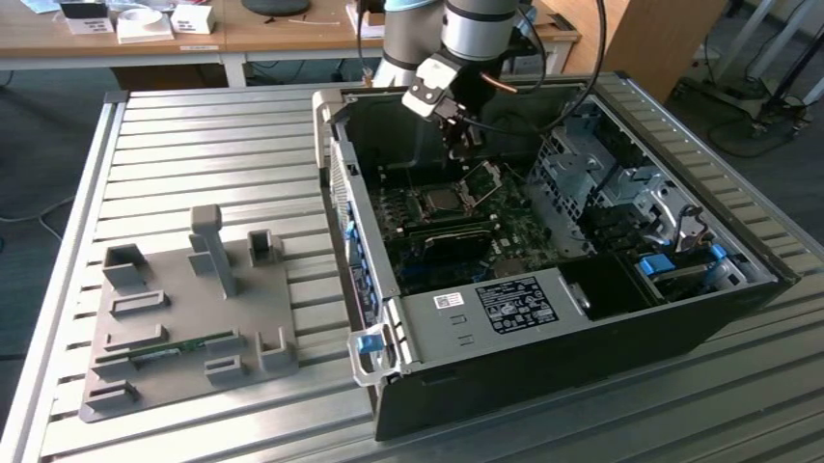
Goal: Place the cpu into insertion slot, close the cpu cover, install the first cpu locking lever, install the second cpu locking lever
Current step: 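Close the cpu cover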
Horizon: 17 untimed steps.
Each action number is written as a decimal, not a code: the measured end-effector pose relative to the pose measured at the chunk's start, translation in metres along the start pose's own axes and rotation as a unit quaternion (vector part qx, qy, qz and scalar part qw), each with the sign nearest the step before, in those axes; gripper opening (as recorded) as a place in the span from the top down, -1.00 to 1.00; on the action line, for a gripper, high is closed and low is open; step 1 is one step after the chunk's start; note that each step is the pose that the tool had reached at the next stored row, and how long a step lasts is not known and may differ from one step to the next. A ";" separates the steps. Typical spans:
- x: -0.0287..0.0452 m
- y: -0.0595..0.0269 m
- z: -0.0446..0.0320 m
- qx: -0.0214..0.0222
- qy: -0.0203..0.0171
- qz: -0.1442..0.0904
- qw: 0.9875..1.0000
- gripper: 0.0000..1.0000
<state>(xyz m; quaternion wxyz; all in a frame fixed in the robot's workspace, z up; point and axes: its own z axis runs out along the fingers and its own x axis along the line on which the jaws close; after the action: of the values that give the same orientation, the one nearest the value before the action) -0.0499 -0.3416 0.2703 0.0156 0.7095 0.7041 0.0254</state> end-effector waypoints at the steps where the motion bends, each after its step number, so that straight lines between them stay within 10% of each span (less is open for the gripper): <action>1: 0.0000 0.0000 0.0000 0.000 0.000 0.000 1.000 0.79; 17: 0.0002 0.0178 0.0012 0.000 0.000 0.000 1.000 0.79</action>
<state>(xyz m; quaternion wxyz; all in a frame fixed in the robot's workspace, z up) -0.0320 -0.3415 0.2701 0.0156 0.7095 0.7041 0.0254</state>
